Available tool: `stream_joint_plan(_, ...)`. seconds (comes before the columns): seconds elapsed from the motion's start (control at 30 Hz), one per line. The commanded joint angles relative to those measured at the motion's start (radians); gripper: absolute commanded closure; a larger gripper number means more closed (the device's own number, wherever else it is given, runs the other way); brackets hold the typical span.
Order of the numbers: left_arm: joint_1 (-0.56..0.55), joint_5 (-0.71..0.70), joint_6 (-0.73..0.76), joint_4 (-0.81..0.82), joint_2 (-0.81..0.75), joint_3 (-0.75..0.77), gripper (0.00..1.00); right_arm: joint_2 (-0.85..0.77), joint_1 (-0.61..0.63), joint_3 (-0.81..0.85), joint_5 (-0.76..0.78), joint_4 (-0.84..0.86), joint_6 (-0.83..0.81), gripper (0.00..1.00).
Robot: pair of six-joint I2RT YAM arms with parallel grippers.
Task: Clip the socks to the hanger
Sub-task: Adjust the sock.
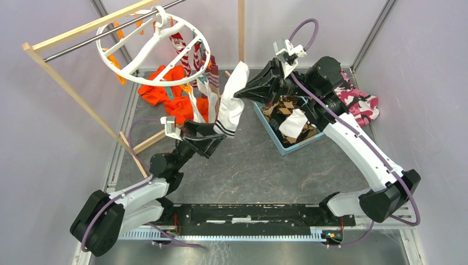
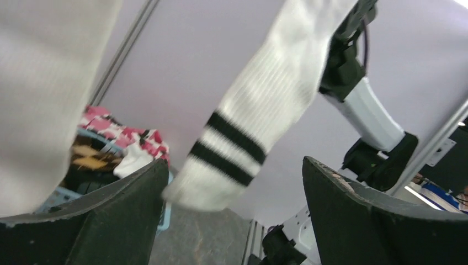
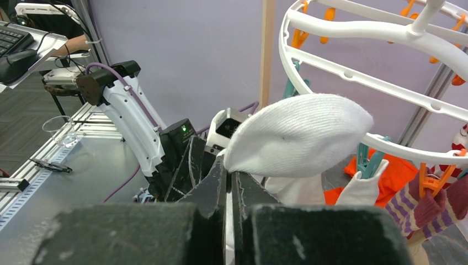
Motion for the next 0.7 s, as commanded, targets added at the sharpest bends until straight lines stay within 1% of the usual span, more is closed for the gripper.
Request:
stream_joint_plan(0.0, -0.006, 0.074, -0.027, 0.126, 0.026, 0.104, 0.11, -0.019, -0.003, 0.002, -0.002, 0.037, 0.018, 1.00)
stream_joint_plan(0.03, -0.006, 0.079, -0.032, 0.121, 0.029, 0.116, 0.20, -0.021, -0.005, 0.005, 0.002, 0.008, -0.008, 1.00)
stream_joint_plan(0.1, -0.006, 0.083, -0.043, 0.110, 0.034, 0.132, 0.52, -0.027, -0.018, 0.005, 0.013, -0.038, -0.046, 1.00)
stream_joint_plan(0.13, -0.006, 0.084, -0.048, 0.100, 0.032, 0.135, 0.63, -0.029, -0.031, 0.005, 0.019, -0.058, -0.057, 1.00)
stream_joint_plan(0.2, -0.006, 0.087, -0.043, 0.067, 0.019, 0.130, 0.80, -0.036, -0.052, -0.002, 0.029, -0.079, -0.074, 1.00)
stream_joint_plan(0.23, -0.006, 0.083, -0.033, 0.039, 0.006, 0.127, 0.93, -0.040, -0.064, -0.004, 0.040, -0.106, -0.093, 1.00)
stream_joint_plan(0.27, -0.006, 0.082, -0.017, -0.007, -0.014, 0.126, 0.96, -0.043, -0.072, -0.002, 0.055, -0.141, -0.131, 1.00)
stream_joint_plan(0.3, -0.006, 0.084, 0.006, -0.062, -0.039, 0.126, 0.98, -0.047, -0.083, -0.002, 0.074, -0.190, -0.172, 1.00)
stream_joint_plan(0.4, -0.006, 0.090, 0.099, -0.274, -0.143, 0.146, 0.98, -0.064, -0.109, -0.033, 0.096, -0.260, -0.234, 1.00)
stream_joint_plan(0.47, -0.006, 0.101, 0.164, -0.425, -0.200, 0.168, 0.98, -0.076, -0.118, -0.062, 0.106, -0.275, -0.267, 1.00)
stream_joint_plan(0.57, -0.006, 0.137, 0.211, -0.580, -0.246, 0.209, 0.98, -0.084, -0.124, -0.086, 0.118, -0.324, -0.312, 0.98)
stream_joint_plan(0.6, -0.006, 0.148, 0.214, -0.616, -0.251, 0.226, 0.98, -0.083, -0.124, -0.087, 0.128, -0.345, -0.336, 0.97)
stream_joint_plan(0.63, -0.006, 0.156, 0.208, -0.655, -0.250, 0.245, 0.98, -0.083, -0.125, -0.087, 0.142, -0.374, -0.370, 0.93)
stream_joint_plan(0.67, -0.006, 0.157, 0.192, -0.695, -0.247, 0.268, 0.98, -0.080, -0.125, -0.090, 0.156, -0.400, -0.400, 0.84)
